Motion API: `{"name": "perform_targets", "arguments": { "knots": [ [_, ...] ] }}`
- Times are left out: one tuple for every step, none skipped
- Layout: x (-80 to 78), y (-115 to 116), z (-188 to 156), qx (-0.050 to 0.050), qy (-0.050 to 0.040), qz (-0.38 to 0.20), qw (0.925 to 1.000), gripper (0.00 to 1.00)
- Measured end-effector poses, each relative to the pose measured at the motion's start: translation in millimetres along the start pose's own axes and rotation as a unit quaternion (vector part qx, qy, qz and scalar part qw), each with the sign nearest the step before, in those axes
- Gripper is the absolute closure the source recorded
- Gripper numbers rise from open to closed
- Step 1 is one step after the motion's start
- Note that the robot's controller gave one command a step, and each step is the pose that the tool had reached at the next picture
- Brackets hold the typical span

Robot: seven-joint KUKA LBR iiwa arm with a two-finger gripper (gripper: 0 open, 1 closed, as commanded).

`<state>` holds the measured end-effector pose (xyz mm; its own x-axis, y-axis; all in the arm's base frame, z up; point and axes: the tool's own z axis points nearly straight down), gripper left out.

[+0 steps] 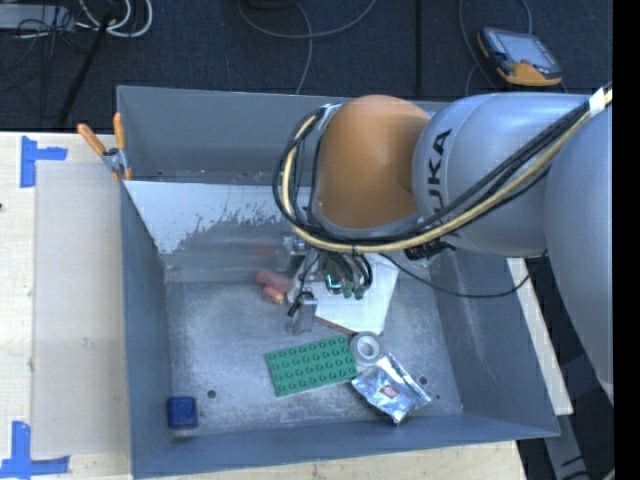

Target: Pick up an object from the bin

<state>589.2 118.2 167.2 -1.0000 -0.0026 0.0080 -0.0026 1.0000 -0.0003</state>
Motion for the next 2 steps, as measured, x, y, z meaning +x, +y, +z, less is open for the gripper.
{"name": "perform_targets", "arguments": {
  "knots": [
    [53.9, -31.0, 101.0, 0.000, -0.0006, -0.086, 0.9963, 0.00],
    [49.8, -30.2, 94.2, -0.001, -0.0051, -0.084, 0.9964, 1.00]
  ]
}}
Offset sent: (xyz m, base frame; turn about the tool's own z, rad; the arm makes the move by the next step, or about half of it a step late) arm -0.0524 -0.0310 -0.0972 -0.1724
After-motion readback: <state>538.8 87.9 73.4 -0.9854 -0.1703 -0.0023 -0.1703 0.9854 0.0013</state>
